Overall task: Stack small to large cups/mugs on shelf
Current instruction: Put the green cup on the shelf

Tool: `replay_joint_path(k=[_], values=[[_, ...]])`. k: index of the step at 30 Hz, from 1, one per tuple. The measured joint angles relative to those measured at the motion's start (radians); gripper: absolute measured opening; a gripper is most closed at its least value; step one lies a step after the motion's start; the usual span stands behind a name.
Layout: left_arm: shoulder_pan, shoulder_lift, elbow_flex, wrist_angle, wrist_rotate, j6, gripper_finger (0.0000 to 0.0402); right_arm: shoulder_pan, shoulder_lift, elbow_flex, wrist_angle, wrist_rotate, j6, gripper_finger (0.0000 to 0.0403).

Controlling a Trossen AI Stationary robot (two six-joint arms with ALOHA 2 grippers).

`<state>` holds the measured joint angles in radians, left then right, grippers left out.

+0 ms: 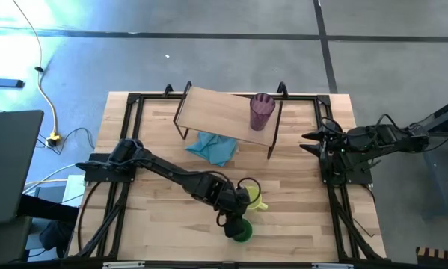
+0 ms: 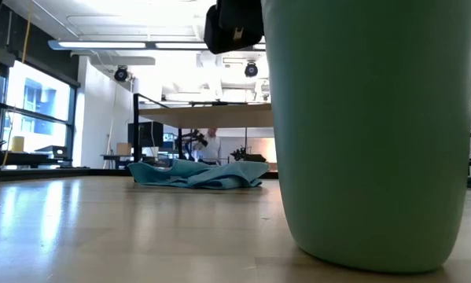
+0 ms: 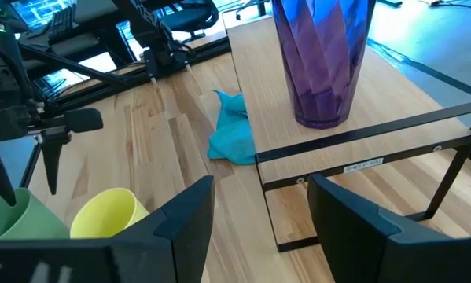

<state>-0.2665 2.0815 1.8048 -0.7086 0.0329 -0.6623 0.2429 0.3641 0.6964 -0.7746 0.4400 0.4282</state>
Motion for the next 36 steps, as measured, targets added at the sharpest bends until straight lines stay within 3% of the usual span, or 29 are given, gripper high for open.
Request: replay_joint_path(k=[9,20,23,29,36], values=[[-0.002,0.037,-0.002,-0.013,0.048,0.002,0.0173,0.000,0.000,0.000,0.000,0.000,0.000,0.0197],[-0.002,0.050,-0.002,-0.044,0.005,-0.020,0.0166,0.000,0.000,0.000,0.000,-0.001,0.008,0.0197],[-0.002,0.050,-0.002,-0.052,-0.022,-0.023,0.0132,0.000,0.000,0.000,0.000,-0.001,0.008,0.0197],[-0.002,0.050,-0.002,-0.058,-0.043,-0.024,0.0014,0.000,0.000,0.000,0.000,-0.001,0.008,0.0197],[-0.001,0.049,-0.001,-0.081,-0.041,-0.019,0.0006,0.000,0.000,0.000,-0.003,-0.001,0.008,0.0197]])
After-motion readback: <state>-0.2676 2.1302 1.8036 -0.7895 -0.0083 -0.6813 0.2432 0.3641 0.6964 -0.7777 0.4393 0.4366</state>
